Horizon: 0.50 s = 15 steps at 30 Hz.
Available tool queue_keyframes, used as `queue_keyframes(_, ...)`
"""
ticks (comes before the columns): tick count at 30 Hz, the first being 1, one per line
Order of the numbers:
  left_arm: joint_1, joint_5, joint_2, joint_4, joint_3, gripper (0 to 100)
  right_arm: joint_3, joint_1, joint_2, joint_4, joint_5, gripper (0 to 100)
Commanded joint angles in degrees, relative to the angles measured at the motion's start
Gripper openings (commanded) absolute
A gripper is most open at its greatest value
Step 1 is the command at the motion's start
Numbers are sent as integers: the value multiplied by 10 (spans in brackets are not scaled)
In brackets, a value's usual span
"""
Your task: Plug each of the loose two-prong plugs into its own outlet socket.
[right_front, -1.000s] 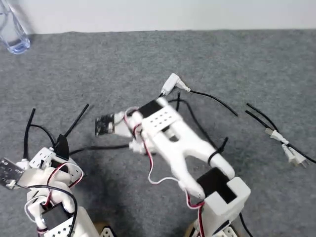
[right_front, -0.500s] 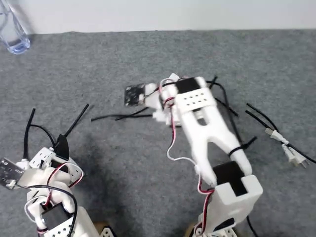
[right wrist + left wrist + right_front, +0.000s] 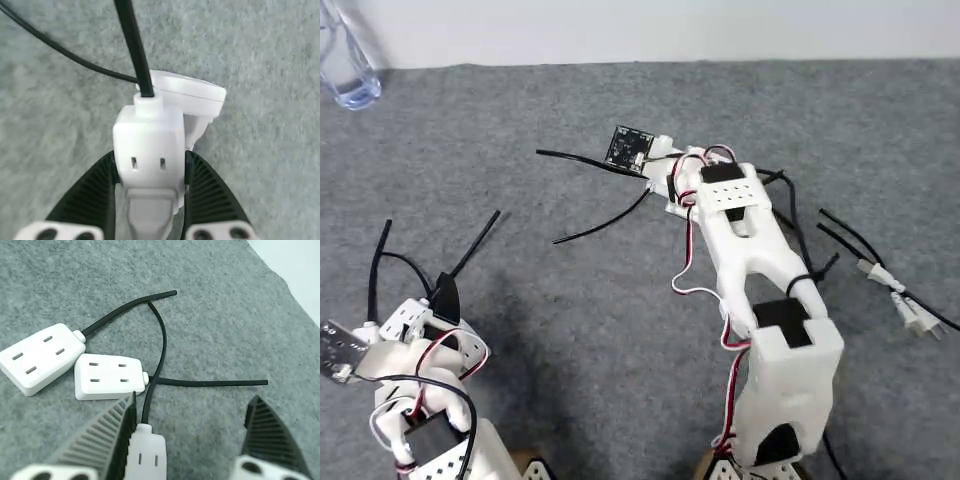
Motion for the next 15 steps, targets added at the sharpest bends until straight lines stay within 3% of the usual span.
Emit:
queue_keyframes(1,0,-2,-5,-16,-7,329,-34,7,7,-29,-5,9)
queue_keyframes(4,0,-2,-5,-16,-7,329,-34,7,13,-29,-5,46)
queue_keyframes(9,0,-2,-5,-16,-7,329,-36,15,16,-35,-5,351)
queue_keyframes(15,0,-2,-5,-16,-7,329,-39,40,9,-50,-6,391)
